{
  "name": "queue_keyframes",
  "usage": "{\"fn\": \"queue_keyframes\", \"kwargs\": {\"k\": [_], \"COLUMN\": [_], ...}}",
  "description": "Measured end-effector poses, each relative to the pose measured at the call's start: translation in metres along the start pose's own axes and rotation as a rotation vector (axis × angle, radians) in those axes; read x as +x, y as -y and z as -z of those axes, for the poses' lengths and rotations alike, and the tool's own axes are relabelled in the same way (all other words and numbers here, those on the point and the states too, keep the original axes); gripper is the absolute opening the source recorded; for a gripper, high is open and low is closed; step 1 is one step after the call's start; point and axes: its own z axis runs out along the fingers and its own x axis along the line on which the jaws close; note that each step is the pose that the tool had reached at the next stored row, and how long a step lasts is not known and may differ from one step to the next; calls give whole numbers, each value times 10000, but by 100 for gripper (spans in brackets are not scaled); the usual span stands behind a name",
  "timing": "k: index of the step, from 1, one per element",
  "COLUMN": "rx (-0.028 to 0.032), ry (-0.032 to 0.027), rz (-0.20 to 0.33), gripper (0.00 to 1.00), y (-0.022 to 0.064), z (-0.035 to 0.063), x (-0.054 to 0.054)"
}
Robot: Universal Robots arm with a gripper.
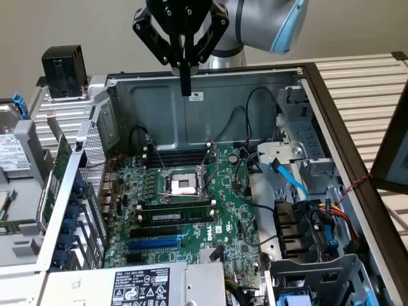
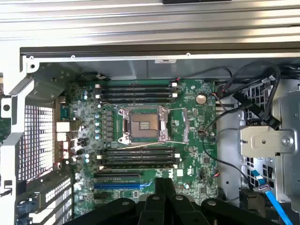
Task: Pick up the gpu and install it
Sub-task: 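Reach for the gpu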
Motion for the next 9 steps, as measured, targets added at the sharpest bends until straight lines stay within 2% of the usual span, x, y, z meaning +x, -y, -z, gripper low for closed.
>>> {"fn": "queue_keyframes", "kwargs": {"k": [9], "rx": [0], "ry": [0], "rz": [0], "gripper": [11], "y": [0], "z": [6], "x": [0]}}
